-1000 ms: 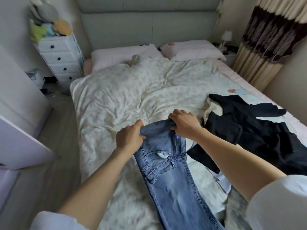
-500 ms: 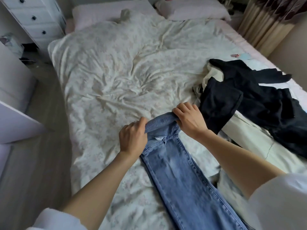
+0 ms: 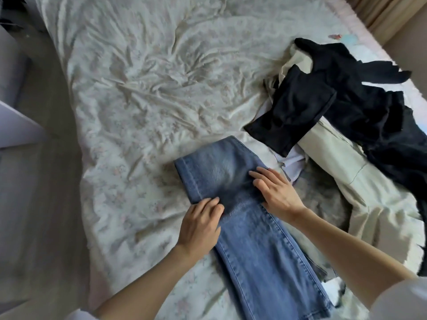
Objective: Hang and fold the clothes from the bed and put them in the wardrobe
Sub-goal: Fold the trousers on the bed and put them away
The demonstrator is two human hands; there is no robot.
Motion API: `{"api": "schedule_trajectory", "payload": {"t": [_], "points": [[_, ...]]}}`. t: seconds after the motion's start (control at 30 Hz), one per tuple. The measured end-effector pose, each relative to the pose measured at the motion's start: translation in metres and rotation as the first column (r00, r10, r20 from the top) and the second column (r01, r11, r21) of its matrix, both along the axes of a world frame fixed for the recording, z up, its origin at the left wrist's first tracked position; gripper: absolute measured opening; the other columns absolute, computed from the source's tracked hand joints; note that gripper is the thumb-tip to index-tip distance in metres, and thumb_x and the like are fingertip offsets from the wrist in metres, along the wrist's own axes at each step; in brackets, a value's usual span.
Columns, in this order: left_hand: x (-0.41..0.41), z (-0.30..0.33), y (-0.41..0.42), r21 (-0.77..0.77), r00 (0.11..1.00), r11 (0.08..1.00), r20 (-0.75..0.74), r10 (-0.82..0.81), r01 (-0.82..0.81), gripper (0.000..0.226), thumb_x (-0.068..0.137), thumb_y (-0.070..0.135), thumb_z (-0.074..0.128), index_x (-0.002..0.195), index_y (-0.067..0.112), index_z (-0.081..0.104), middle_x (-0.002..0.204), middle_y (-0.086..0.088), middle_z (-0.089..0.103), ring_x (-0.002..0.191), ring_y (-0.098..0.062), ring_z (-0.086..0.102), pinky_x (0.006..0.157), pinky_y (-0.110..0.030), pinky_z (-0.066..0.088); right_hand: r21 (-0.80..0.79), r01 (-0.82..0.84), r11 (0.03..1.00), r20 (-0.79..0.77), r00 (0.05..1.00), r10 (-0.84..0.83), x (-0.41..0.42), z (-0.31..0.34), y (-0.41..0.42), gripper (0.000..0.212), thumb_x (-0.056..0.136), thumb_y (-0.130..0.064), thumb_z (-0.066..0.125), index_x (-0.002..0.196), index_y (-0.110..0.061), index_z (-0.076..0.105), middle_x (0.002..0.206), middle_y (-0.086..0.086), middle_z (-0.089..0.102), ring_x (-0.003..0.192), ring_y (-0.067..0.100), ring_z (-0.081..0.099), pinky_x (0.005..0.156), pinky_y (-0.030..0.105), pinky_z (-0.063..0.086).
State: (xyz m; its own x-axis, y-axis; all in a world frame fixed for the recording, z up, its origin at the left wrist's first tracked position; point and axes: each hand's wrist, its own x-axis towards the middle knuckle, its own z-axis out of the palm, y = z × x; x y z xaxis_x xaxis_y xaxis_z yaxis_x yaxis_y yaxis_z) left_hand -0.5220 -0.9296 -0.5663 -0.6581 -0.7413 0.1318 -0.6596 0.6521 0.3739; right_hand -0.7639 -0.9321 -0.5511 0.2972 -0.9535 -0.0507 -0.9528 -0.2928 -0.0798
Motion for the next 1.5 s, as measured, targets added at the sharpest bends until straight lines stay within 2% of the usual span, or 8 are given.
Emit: {"api": "schedule_trajectory", "payload": {"t": [0.2, 0.4, 0.63, 0.8, 0.97, 1.13, 1.27, 1.5], "points": [[0.012, -0.046, 0.054, 0.165, 0.983, 0.980, 0.126, -0.135, 0.113, 0.029, 0.076, 0.034, 0.054, 0.098, 0.020, 0.065, 0.115, 0.000, 0.066, 0.114, -0.020, 0.060, 0.090, -0.031, 0.053, 0.179, 0.085, 0.980, -0.071, 0.995, -0.073, 0.004, -0.048, 0.065, 0.069, 0.057, -0.019, 0.072, 0.121, -0.011, 0.050, 0.139, 0.005, 0.050, 0.132, 0.027, 0.042, 0.107, 0.042, 0.022], [0.009, -0.043, 0.041, 0.094, 0.999, 0.995, -0.017, -0.041, 0.043, 0.030, 0.084, 0.022, 0.045, 0.100, 0.013, 0.069, 0.108, -0.002, 0.068, 0.108, -0.017, 0.053, 0.098, -0.035, 0.036, 0.028, 0.169, 0.985, -0.010, 0.986, -0.168, 0.026, -0.041, 0.065, 0.050, 0.074, -0.025, 0.041, 0.118, -0.014, 0.062, 0.117, 0.009, 0.063, 0.114, 0.030, 0.056, 0.103, 0.051, 0.030], [-0.010, -0.047, -0.048, 0.160, 0.943, 0.963, 0.290, 0.164, -0.217, 0.065, 0.077, 0.040, 0.054, 0.137, 0.015, 0.047, 0.148, -0.021, 0.035, 0.136, -0.042, 0.031, 0.105, -0.063, 0.023, 0.259, 0.433, 0.863, -0.019, 0.896, -0.443, 0.055, -0.044, 0.015, 0.060, 0.087, -0.046, 0.036, 0.144, -0.029, 0.030, 0.153, 0.010, 0.026, 0.137, 0.040, 0.027, 0.100, 0.062, 0.030], [-0.010, -0.052, -0.056, 0.472, 0.805, 0.708, 0.007, 0.593, -0.525, 0.081, 0.086, 0.033, 0.065, 0.149, 0.006, 0.021, 0.155, -0.025, 0.001, 0.145, -0.038, 0.001, 0.116, -0.042, 0.008, 0.382, 0.663, 0.643, 0.239, 0.602, -0.762, 0.042, -0.048, 0.014, 0.063, 0.095, -0.033, 0.048, 0.149, -0.016, 0.021, 0.139, 0.014, 0.041, 0.123, 0.033, 0.042, 0.096, 0.041, 0.038], [-0.034, -0.032, -0.045, 0.772, 0.508, 0.387, -0.098, 0.856, -0.505, 0.080, 0.092, 0.017, 0.059, 0.150, 0.008, 0.005, 0.158, -0.015, -0.001, 0.146, -0.022, 0.000, 0.100, -0.004, 0.000, 0.300, 0.683, 0.666, 0.313, 0.589, -0.745, 0.044, -0.044, 0.030, 0.044, 0.091, -0.016, 0.053, 0.134, -0.008, 0.049, 0.109, 0.015, 0.058, 0.100, 0.035, 0.056, 0.076, 0.042, 0.048], [-0.026, -0.039, -0.065, 0.472, 0.704, 0.605, 0.048, 0.709, -0.641, 0.083, 0.084, 0.034, 0.065, 0.149, 0.008, 0.020, 0.157, -0.019, 0.002, 0.145, -0.033, -0.002, 0.117, -0.046, 0.004, 0.246, 0.674, 0.696, 0.136, 0.687, -0.714, 0.031, -0.042, 0.012, 0.050, 0.090, -0.027, 0.049, 0.137, -0.009, 0.044, 0.133, 0.013, 0.047, 0.122, 0.034, 0.044, 0.097, 0.047, 0.034], [-0.007, -0.037, -0.122, 0.444, 0.899, 0.795, 0.340, 0.277, -0.413, 0.087, 0.085, 0.053, 0.058, 0.150, 0.013, 0.016, 0.156, -0.008, 0.019, 0.142, -0.030, 0.014, 0.116, -0.039, 0.012, 0.177, 0.368, 0.913, 0.171, 0.902, -0.396, 0.039, -0.039, -0.023, 0.056, 0.090, -0.036, 0.029, 0.142, -0.017, 0.039, 0.148, 0.011, 0.038, 0.137, 0.031, 0.034, 0.108, 0.058, 0.027], [-0.005, -0.035, -0.192, 0.830, 0.931, 0.428, 0.353, 0.092, -0.357, 0.071, 0.072, 0.035, 0.080, 0.132, 0.013, 0.049, 0.132, -0.003, 0.055, 0.117, -0.022, 0.054, 0.100, -0.030, 0.041, 0.261, 0.123, 0.957, 0.113, 0.981, -0.156, 0.044, -0.058, -0.037, 0.050, 0.090, -0.038, 0.033, 0.135, -0.025, 0.049, 0.146, 0.002, 0.042, 0.136, 0.026, 0.037, 0.110, 0.056, 0.027]]}}
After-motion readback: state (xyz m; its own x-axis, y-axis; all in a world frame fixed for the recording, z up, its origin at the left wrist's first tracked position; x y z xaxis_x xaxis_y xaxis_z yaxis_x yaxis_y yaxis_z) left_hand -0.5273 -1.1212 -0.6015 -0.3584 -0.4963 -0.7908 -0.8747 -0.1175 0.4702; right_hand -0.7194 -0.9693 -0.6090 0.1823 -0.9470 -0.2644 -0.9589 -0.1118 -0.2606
